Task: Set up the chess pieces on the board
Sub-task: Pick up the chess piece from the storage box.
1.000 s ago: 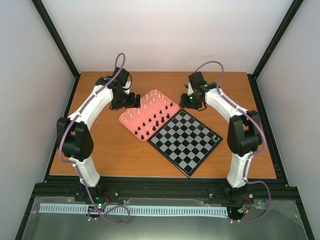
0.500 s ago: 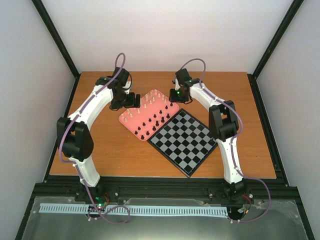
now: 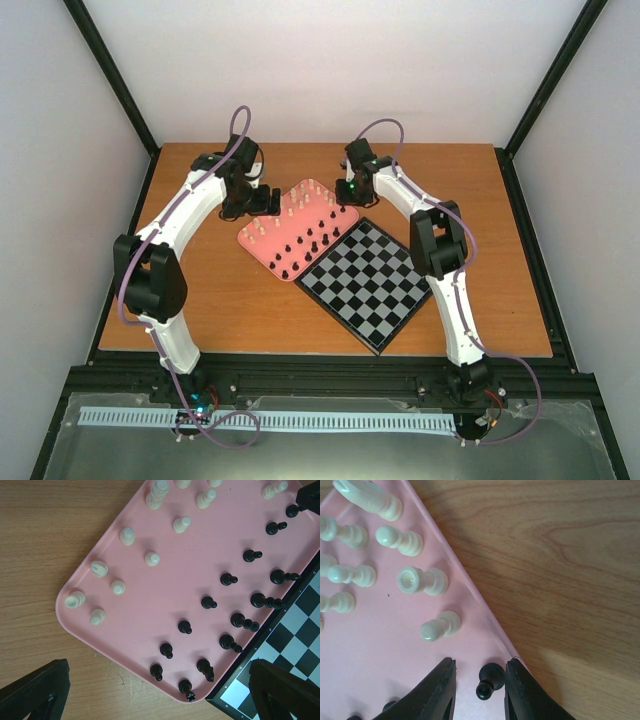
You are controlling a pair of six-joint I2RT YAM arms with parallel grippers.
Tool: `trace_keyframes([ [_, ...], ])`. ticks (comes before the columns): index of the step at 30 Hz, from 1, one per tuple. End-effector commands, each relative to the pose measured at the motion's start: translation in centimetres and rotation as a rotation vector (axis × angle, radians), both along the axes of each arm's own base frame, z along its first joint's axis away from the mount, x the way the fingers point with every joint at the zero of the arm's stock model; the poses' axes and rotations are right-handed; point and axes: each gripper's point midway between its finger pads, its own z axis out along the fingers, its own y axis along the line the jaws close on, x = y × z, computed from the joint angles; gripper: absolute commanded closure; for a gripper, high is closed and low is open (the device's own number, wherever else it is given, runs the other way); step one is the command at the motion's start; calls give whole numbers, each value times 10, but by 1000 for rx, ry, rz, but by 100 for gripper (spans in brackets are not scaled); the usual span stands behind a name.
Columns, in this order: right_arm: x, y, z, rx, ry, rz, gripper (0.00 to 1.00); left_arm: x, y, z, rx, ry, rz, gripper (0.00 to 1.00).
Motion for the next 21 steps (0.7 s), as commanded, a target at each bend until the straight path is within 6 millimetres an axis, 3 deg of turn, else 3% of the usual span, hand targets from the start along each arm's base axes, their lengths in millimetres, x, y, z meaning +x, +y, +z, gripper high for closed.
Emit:
trace_keyframes([
  [1, -3, 2, -11, -40, 16, 3, 71, 3, 1, 6, -7, -15, 9, 0],
  [9, -2, 3, -20, -38, 34, 6, 72, 3, 1, 5, -6, -11, 8, 0],
  [14, -4, 3, -24, -45, 47, 5, 84, 3, 1, 5, -4, -12, 8, 0],
  [21, -4, -1, -18, -63, 35, 1, 92, 3, 0, 5, -8, -11, 8, 0],
])
